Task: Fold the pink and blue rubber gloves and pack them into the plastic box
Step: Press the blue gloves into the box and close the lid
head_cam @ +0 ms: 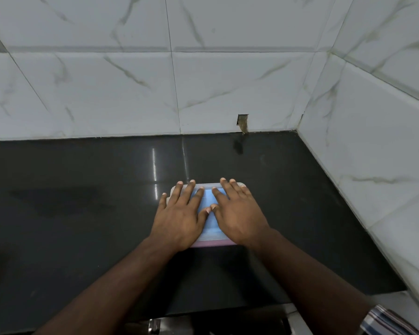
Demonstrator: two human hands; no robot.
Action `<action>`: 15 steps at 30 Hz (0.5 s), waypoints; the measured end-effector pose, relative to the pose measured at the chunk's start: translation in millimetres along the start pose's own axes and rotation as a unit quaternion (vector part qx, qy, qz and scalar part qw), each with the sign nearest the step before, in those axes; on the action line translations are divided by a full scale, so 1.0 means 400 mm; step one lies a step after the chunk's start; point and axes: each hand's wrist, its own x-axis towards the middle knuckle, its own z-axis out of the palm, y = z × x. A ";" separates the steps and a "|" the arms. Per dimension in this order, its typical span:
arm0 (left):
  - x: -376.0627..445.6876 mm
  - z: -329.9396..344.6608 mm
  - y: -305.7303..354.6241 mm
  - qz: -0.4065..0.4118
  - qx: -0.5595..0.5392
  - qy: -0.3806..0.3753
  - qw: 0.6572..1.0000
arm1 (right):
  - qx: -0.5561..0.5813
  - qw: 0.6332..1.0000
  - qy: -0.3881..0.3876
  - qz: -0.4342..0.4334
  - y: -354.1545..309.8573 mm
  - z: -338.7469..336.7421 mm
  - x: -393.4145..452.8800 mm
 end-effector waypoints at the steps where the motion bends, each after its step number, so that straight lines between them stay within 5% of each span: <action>1: -0.008 -0.008 -0.004 0.003 -0.019 0.006 1.000 | 0.032 0.999 0.009 0.006 0.005 -0.013 -0.006; 5: -0.096 0.012 -0.045 0.075 -0.080 0.109 0.988 | 0.062 0.992 0.107 -0.031 0.012 -0.046 -0.109; 8: -0.160 0.062 -0.062 0.161 -0.063 0.144 0.974 | 0.044 0.989 0.104 -0.096 -0.011 -0.004 -0.190; 15: -0.167 0.091 -0.056 0.163 -0.026 0.160 0.973 | 0.048 0.987 0.120 -0.090 -0.019 0.034 -0.207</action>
